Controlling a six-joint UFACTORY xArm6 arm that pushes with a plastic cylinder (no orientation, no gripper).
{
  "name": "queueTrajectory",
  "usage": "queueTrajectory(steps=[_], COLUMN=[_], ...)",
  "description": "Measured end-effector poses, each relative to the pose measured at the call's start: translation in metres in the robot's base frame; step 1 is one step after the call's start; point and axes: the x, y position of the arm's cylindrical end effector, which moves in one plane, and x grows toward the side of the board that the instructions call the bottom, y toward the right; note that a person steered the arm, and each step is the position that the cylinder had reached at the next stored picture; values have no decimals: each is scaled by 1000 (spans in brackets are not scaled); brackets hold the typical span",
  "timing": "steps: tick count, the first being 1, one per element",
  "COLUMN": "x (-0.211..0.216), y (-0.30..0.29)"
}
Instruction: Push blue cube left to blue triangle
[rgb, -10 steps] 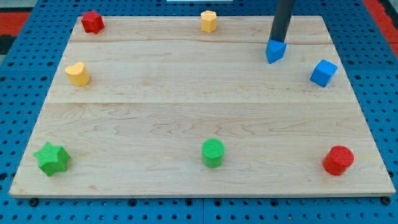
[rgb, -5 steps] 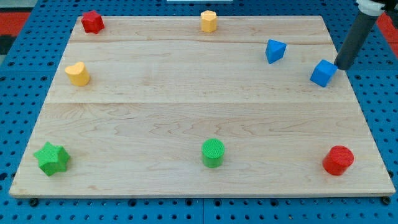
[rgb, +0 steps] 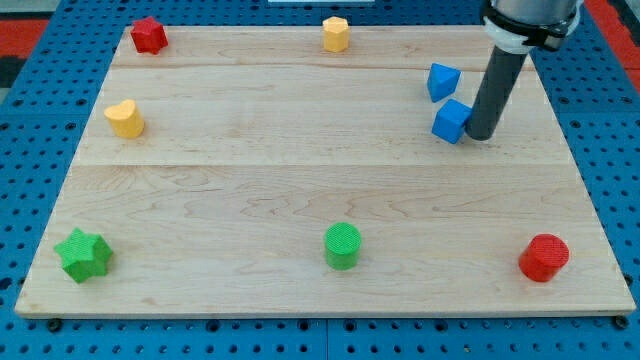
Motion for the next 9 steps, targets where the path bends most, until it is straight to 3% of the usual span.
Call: queueTrajectory(steps=[3, 7, 9], x=[0, -29, -2], y=[-42, -44, -69])
